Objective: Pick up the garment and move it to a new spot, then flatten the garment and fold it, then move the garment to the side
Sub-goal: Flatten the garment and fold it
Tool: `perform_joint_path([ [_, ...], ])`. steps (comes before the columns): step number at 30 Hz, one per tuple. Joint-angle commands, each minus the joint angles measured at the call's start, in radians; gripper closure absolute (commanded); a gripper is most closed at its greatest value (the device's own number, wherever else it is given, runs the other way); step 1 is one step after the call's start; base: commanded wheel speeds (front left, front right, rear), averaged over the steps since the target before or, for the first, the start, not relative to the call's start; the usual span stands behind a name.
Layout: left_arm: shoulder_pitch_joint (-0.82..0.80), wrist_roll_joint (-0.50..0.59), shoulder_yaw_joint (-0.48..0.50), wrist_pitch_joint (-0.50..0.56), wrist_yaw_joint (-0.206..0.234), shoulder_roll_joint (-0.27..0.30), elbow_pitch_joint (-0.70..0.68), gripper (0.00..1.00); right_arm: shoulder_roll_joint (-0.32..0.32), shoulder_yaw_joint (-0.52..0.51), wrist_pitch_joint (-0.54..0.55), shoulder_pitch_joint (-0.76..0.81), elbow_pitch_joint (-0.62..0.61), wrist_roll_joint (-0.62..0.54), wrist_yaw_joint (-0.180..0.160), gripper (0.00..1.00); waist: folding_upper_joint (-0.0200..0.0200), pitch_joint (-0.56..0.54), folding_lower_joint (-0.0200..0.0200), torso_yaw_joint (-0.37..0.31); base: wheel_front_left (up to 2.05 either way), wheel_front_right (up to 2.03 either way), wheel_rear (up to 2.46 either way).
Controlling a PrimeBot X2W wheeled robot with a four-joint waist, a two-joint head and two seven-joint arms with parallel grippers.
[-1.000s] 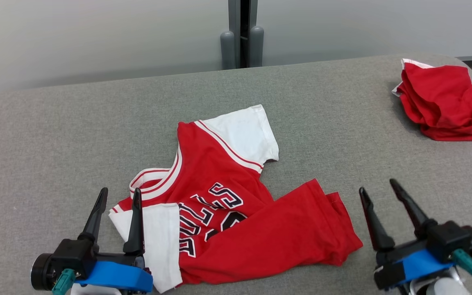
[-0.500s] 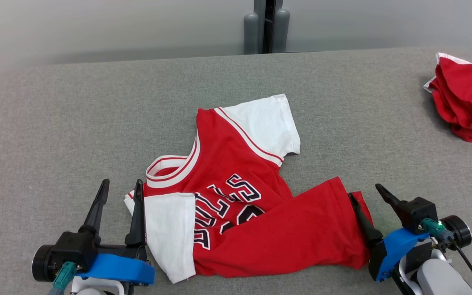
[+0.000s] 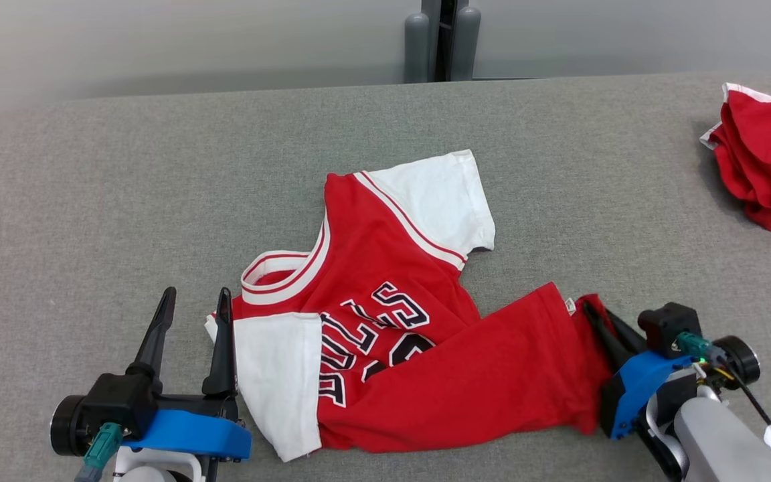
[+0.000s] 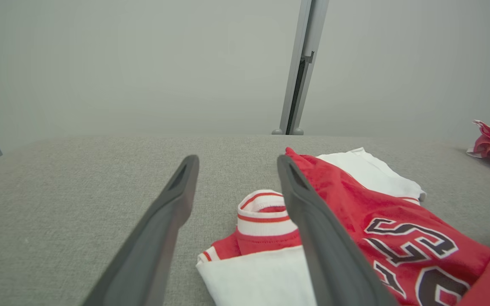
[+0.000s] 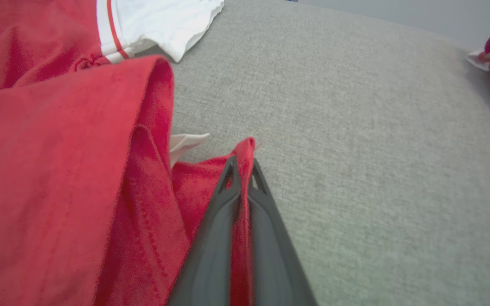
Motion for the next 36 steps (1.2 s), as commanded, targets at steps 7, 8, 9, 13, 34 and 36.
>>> perform_joint_path([
  [7, 0.011, 0.000, 0.012, -0.003, 0.004, 0.004, 0.001, 0.00, -0.008, -0.043, -0.096, -0.096, -0.014, -0.005, -0.001, 1.00, 0.0000, -0.038, 0.0000, -0.023, 0.00, 0.00, 0.00],
  [8, 0.015, -0.001, 0.013, -0.003, 0.004, 0.004, 0.001, 0.00, -0.005, -0.053, -0.105, -0.104, -0.024, -0.005, -0.001, 1.00, 0.0000, -0.043, 0.0000, -0.025, 0.00, 0.00, 0.00],
  [9, 0.017, -0.001, 0.013, -0.003, 0.004, 0.004, 0.001, 0.00, -0.002, -0.061, -0.112, -0.111, -0.039, -0.010, -0.001, 1.00, 0.0000, -0.049, 0.0000, -0.028, 0.00, 0.00, 0.00],
  [13, 0.026, -0.004, 0.013, -0.003, 0.006, 0.004, -0.003, 0.00, 0.010, -0.091, -0.130, -0.128, -0.125, -0.026, -0.001, 1.00, 0.0000, -0.067, 0.0000, -0.034, 0.00, 0.00, 0.00],
  [34, 0.051, -0.015, 0.017, -0.003, 0.014, 0.004, -0.020, 0.00, 0.023, -0.149, -0.087, -0.052, -0.463, -0.035, -0.001, 1.00, 0.0000, -0.097, 0.0000, -0.038, 0.00, 0.00, 0.00],
  [36, 0.048, -0.016, 0.014, -0.003, 0.015, 0.004, -0.021, 0.00, 0.022, -0.152, -0.083, -0.065, -0.461, -0.035, -0.001, 1.00, 0.0000, -0.091, 0.0000, -0.035, 0.00, 0.00, 0.00],
])
